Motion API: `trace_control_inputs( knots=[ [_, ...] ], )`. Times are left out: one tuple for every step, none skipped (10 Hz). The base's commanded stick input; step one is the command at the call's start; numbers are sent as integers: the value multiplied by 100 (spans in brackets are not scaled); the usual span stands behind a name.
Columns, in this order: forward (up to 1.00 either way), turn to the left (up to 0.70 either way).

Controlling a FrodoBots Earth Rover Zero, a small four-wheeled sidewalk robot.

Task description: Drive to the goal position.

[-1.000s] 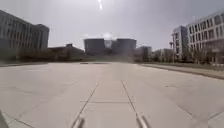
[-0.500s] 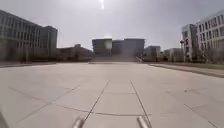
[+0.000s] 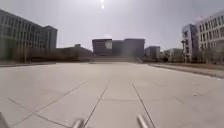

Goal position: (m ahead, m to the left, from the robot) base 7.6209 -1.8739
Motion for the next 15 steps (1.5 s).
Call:
trace_control_inputs(
  knots=[
    [70,-35],
    [70,-31],
    [70,0],
    [70,0],
    [70,0],
    [70,0],
    [70,0],
    [70,0],
    [70,0],
    [70,0],
    [70,0],
    [70,0],
    [70,0],
    [70,0],
    [70,0]
  ],
)
